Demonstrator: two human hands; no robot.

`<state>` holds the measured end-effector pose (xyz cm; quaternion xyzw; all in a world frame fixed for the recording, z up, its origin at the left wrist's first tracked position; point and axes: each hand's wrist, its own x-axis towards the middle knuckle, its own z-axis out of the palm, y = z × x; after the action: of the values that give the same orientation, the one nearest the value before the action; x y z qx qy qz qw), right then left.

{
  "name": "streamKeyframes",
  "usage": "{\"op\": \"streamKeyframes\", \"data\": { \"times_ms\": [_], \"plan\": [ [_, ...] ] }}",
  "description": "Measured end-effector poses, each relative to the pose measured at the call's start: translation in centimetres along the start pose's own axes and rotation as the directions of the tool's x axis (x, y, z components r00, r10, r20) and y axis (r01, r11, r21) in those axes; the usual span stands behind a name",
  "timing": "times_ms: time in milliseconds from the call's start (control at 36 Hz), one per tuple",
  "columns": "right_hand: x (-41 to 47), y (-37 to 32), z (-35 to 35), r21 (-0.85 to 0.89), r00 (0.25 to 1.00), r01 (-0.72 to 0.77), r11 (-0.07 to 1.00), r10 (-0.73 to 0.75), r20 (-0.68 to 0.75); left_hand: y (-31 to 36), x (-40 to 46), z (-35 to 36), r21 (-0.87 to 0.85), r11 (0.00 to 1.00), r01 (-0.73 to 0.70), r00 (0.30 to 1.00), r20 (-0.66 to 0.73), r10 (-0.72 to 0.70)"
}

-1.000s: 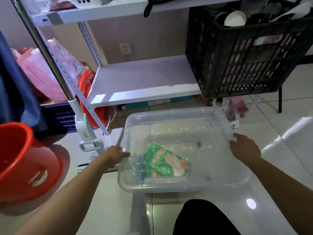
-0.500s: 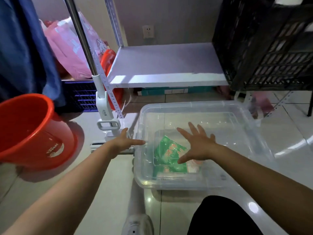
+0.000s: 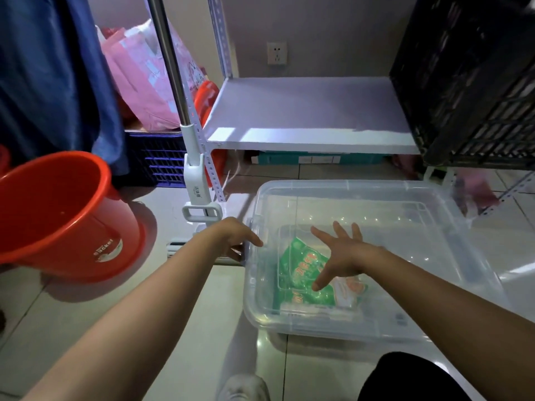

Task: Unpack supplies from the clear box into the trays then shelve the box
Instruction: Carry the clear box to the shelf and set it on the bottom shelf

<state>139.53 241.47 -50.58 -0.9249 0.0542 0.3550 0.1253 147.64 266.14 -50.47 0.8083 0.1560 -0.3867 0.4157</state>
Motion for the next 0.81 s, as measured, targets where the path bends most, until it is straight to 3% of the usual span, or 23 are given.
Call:
{"op": "streamKeyframes", "data": {
  "times_ms": [194,333,472,528,583,639,667,694,806],
  "plan": [
    [0.2,0.3,0.2,-0.001,1.000,-0.005,1.000,0.005,0.015,1.4,-0.3,1.2,0.140,0.990,-0.004,0.992,-0.121,0.021],
    [0.3,-0.1,0.1,0.031,0.999,0.000,1.000,-0.001,0.032,2.0,-0.5,3.0,0.427,0.903,-0.036,0.955,-0.251,0.157],
    [0.3,0.0,0.1,0.055,1.000,0.009,0.998,-0.011,0.028,2.3,-0.8,2.9,0.409,0.912,-0.008,0.964,-0.240,0.116],
    [0.2,0.6,0.5,0.066,0.999,0.032,0.997,-0.033,0.005,2.3,-1.2,3.8,0.547,0.837,-0.017,0.936,-0.285,0.205],
    [0.0,1.5,1.1,0.079,0.996,0.077,0.994,-0.074,-0.044,1.7,-1.2,5.7,0.753,0.655,-0.063,0.845,-0.309,0.436],
    [-0.4,2.1,2.0,0.094,0.987,0.119,0.988,-0.107,-0.123,1.4,-2.0,8.4,0.816,0.517,-0.260,0.696,-0.212,0.686],
    [-0.6,2.4,2.6,0.110,0.977,0.138,0.984,-0.118,-0.176,1.4,-2.5,9.9,0.814,0.464,-0.349,0.660,-0.138,0.738],
    [-1.0,2.7,3.2,0.137,0.964,0.160,0.978,-0.124,-0.236,1.5,-2.7,11.3,0.805,0.435,-0.404,0.661,-0.073,0.747],
    [-3.5,6.1,3.8,0.229,0.902,0.203,0.952,-0.091,-0.422,1.2,-3.2,15.0,0.817,0.421,-0.394,0.822,0.108,0.559]
  ]
}}
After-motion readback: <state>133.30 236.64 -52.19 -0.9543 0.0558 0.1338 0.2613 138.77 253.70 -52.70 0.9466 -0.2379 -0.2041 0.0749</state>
